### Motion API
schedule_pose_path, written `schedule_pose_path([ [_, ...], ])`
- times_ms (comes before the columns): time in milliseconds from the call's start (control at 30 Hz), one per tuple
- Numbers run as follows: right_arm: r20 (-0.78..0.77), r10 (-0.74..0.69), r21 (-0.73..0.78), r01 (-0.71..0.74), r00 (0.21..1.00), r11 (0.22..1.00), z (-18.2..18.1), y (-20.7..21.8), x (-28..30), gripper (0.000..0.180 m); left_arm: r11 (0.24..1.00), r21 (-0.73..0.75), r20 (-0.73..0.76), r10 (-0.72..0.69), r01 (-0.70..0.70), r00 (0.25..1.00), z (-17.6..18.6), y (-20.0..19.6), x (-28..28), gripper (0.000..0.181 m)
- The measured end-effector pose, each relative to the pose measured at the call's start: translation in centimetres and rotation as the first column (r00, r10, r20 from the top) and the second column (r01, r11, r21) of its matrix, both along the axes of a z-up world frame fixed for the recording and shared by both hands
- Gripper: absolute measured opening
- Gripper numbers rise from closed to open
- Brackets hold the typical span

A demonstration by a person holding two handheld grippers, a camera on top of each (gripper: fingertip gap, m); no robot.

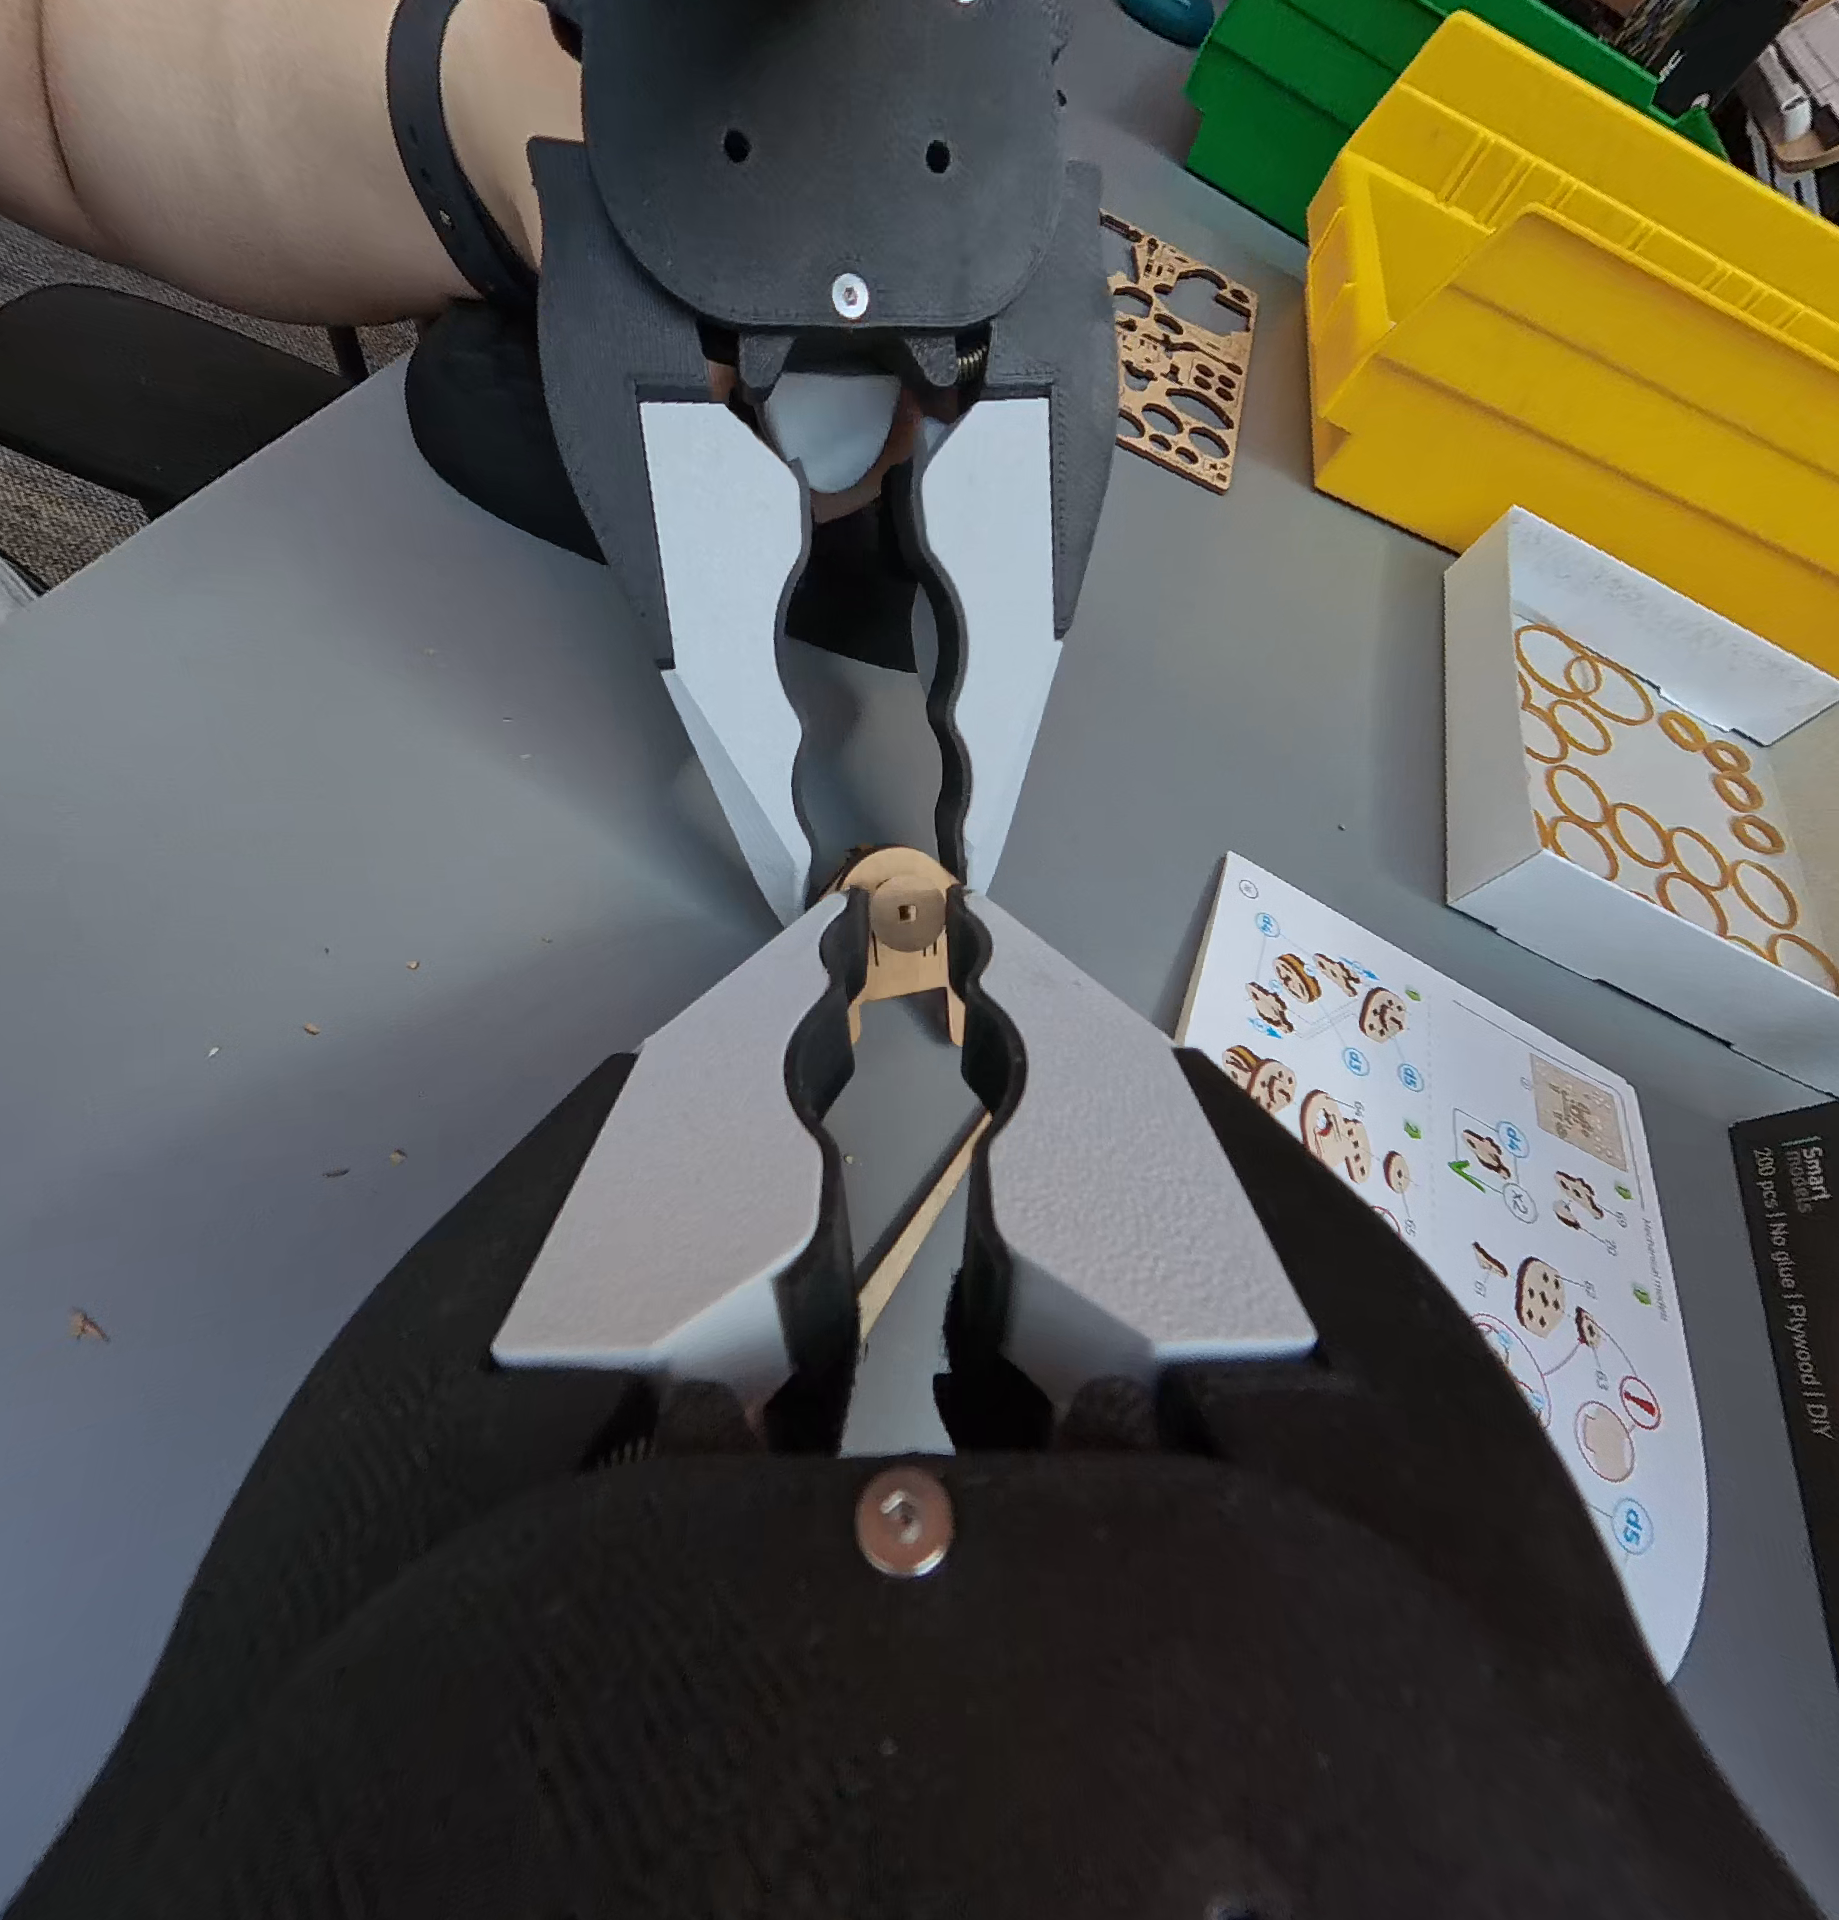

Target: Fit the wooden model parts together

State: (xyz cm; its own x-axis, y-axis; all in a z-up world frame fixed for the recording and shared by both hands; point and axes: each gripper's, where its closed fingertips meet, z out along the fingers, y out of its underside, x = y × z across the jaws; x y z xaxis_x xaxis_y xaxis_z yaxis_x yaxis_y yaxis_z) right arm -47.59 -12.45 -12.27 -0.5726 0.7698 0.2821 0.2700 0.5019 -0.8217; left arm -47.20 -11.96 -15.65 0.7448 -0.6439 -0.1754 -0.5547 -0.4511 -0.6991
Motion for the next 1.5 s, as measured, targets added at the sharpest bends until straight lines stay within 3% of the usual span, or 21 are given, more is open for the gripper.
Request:
schedule_pose_path([
  [867, 0.101, 0.077, -0.206, -0.055, 0.992, 0.977, -1.0, -0.8, 0.2, 0.013, 0.998, 0.007, -0.018, -0.07, 0.07, 0.997, -0.2, -0.5, 0.6, 0.03],
  [1367, 0.125, 0.065, -0.157, -0.044, 0.99, 0.987, -1.4, -0.6, 0.4, 0.013, 0.998, 0.009, -0.008, -0.065, 0.065, 0.998, -0.2, -0.5, 0.6, 0.03],
  [1500, 0.134, 0.037, -0.151, -0.017, 0.99, 0.988, -1.4, -0.2, 0.3, 0.022, 0.998, 0.007, -0.005, -0.064, 0.064, 0.998, -0.2, -0.5, 0.6, 0.03],
])
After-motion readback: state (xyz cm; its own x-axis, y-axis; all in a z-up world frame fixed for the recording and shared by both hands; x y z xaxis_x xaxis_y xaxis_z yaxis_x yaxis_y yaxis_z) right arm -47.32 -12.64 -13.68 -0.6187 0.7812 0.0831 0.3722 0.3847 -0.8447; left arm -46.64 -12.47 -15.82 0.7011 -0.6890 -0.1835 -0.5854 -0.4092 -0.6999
